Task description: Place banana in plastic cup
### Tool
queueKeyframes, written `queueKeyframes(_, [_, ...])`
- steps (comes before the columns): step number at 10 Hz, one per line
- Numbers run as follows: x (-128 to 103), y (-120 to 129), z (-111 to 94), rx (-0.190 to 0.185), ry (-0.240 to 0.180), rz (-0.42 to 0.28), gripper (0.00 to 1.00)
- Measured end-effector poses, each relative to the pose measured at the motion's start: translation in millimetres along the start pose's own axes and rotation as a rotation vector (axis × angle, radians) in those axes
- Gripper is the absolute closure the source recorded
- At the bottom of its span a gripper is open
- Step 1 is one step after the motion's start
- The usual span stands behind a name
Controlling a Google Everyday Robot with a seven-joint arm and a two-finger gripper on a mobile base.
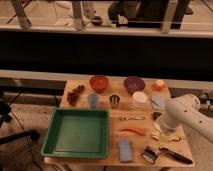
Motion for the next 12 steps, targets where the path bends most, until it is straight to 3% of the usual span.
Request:
queueKeyframes(5, [9,-24,7,0.049,0.002,0.001,0.2])
queueKeyframes(7, [27,-27,7,0.065,0.006,0.035,0.2])
queueKeyframes(12, [51,-33,13,0.077,0.014,0.088,0.2])
